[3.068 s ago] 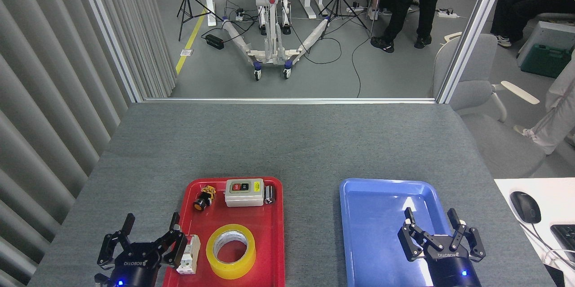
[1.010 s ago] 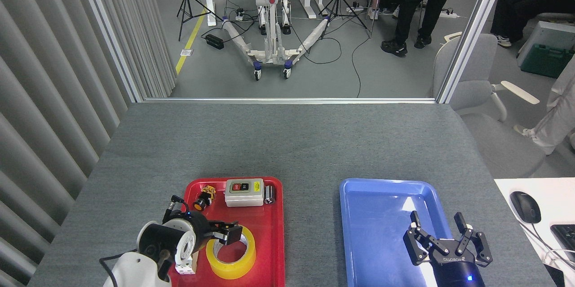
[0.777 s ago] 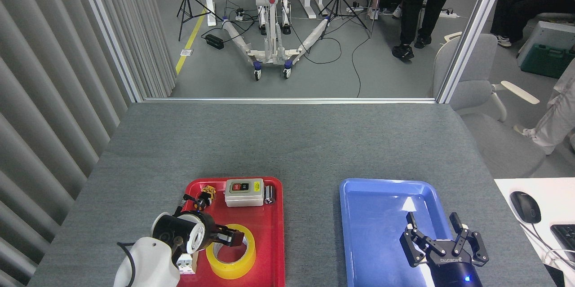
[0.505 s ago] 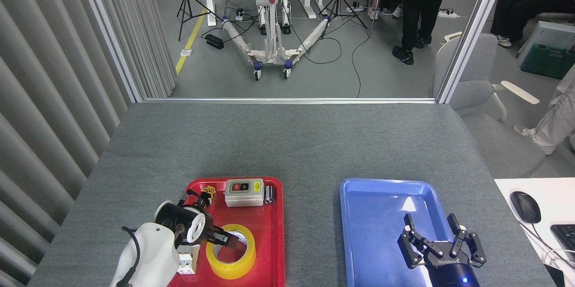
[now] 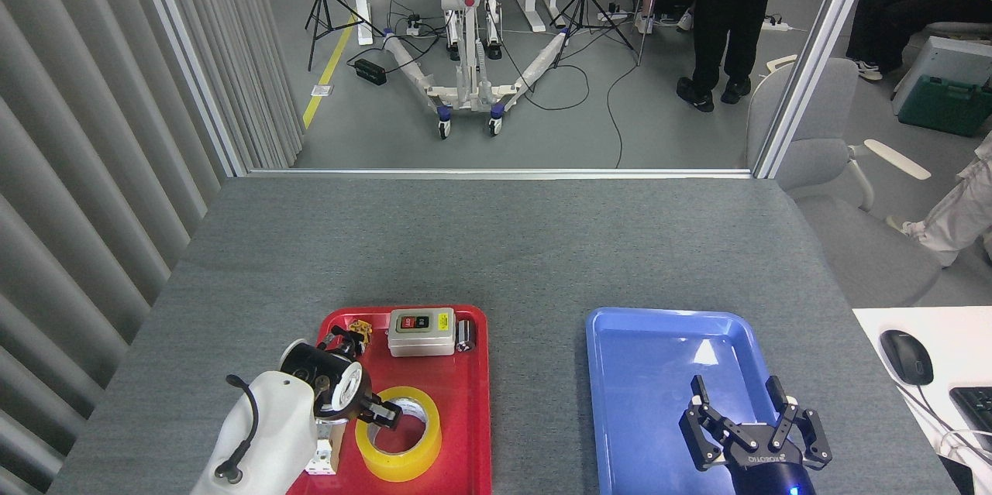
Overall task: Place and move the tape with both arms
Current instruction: 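Grasp the yellow tape roll's rim with the left gripper, then lift the tape roll and carry it over the blue tray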
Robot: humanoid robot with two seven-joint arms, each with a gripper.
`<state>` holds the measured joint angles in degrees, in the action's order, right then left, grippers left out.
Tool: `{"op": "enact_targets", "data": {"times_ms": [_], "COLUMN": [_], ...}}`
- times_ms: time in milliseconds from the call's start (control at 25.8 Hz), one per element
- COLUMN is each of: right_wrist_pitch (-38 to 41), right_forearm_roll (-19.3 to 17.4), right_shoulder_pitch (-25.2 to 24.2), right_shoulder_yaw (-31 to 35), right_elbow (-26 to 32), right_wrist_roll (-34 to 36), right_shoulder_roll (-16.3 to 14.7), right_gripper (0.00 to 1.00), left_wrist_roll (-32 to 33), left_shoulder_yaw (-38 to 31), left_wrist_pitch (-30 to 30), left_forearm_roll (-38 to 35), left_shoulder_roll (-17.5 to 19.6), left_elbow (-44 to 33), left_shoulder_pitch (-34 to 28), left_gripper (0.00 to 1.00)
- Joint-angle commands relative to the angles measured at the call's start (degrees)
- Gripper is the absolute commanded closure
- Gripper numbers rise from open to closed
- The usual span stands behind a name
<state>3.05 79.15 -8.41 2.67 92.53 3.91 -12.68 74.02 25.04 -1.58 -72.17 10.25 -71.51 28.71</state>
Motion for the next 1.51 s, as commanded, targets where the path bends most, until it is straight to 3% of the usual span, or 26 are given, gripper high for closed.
{"op": "enact_targets", "data": {"times_ms": [0, 194, 233, 311, 466, 583, 854, 1049, 1204, 1359, 1476], "right_wrist_pitch": [-0.32, -0.32, -0.06, 0.2, 0.29, 0.2, 0.29, 1.35, 16.2, 40.99, 41.95], "right_forearm_roll": [0.04, 0.13, 0.13, 0.13, 0.22, 0.22, 0.3, 1.71, 1.8, 1.71, 1.1], "right_shoulder_pitch": [-0.82, -1.08, -1.35, -1.52, -2.67, -2.75, -3.02, -3.46, -4.86, -7.32, -8.03], "right_shoulder_yaw": [0.06, -0.03, -0.03, -0.03, -0.12, -0.12, -0.91, -1.0, 0.32, 6.56, 10.69], "right_elbow": [0.11, 0.2, 0.2, 0.28, 0.99, 1.16, 1.16, 1.51, 2.57, 3.53, 4.68], "right_wrist_roll": [0.13, 0.31, 0.4, 1.36, 4.0, 4.0, 4.0, 4.17, 7.16, 12.96, 15.6], "right_shoulder_roll": [0.73, 0.9, 0.9, 0.99, 1.61, 1.69, 2.31, 2.75, 1.52, -0.33, -1.29], "right_gripper": [0.0, 0.0, 0.0, 0.0, 0.0, 0.0, 0.0, 0.0, 0.0, 0.0, 0.0], "left_wrist_roll": [-0.02, 0.07, 0.07, 0.16, 0.25, -0.1, -0.98, -5.73, -10.03, -10.12, -10.12], "left_shoulder_yaw": [1.06, 1.42, 1.42, 1.42, 0.8, -0.43, -4.56, -4.3, -4.47, -4.47, -4.82], "left_wrist_pitch": [-0.45, -1.76, -2.38, -5.19, -16.79, -22.07, -27.78, -35.25, -41.75, -42.28, -42.28], "left_forearm_roll": [0.02, 0.28, 0.46, 1.33, 3.44, 8.72, 29.54, 43.87, 45.02, 44.93, 44.93], "left_shoulder_roll": [-0.23, -0.41, -0.67, -0.85, -0.85, -0.85, -3.13, -6.83, -9.55, -11.75, -13.77], "left_elbow": [0.76, 1.19, 1.11, 1.02, -0.39, -0.74, -9.0, -5.13, -0.12, 2.43, 5.33], "left_shoulder_pitch": [0.38, 0.38, 0.38, 0.38, 0.29, 0.82, 1.88, 1.88, 1.88, 1.88, 2.32], "left_gripper": [0.43, 0.65, 0.73, 1.0, 1.0, 1.0, 1.0, 1.0, 1.0, 1.0, 1.0]}}
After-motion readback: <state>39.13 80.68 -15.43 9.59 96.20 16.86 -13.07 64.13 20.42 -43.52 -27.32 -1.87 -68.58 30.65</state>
